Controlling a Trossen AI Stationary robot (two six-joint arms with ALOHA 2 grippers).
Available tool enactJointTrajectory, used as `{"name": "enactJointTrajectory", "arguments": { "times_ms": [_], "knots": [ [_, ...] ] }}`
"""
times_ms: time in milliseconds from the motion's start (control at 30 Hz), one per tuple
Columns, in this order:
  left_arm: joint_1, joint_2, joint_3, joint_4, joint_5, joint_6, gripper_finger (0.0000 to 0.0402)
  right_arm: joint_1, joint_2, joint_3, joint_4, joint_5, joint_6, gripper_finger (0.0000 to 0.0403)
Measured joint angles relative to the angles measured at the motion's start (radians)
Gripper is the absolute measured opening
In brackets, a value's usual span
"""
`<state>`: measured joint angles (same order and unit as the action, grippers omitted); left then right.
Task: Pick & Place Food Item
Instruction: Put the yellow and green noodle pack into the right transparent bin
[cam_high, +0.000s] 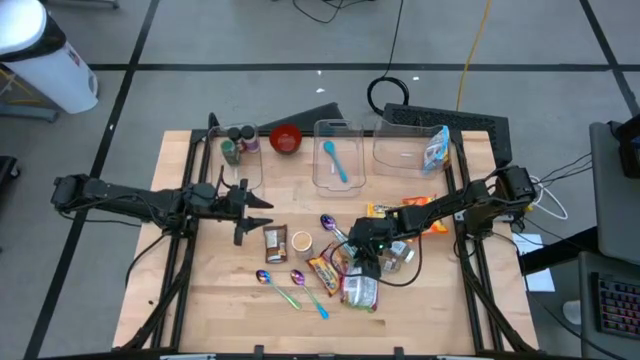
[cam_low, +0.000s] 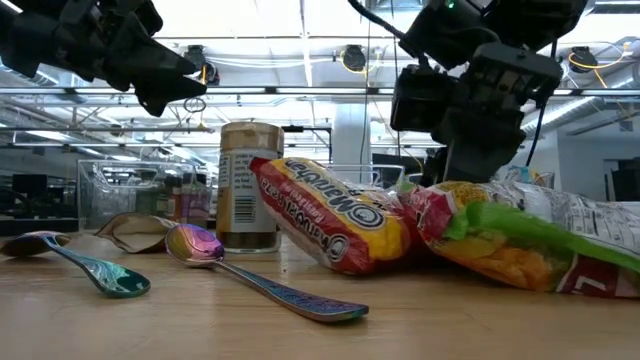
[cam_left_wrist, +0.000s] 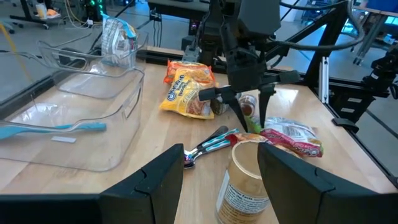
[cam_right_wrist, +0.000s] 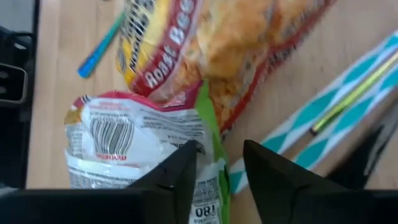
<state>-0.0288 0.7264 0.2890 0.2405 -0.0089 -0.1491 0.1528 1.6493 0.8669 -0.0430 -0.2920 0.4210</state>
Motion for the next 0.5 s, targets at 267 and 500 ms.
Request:
{"name": "enactJointTrajectory", "arguments": {
  "times_ms": [267, 500],
  "knots": [
    [-0.006, 0.0, 0.0, 0.015, 0.007, -0.02, 0.0214, 0.0, -0.001, 0.0, 0.024, 0.001, -0.003, 0.0007],
    [-0.068, 0.0, 0.0, 0.109, 0.008, 0.024, 0.0214, 0.0, -0.033, 0.0, 0.023, 0.015, 0.001, 0.0001]
  ]
}}
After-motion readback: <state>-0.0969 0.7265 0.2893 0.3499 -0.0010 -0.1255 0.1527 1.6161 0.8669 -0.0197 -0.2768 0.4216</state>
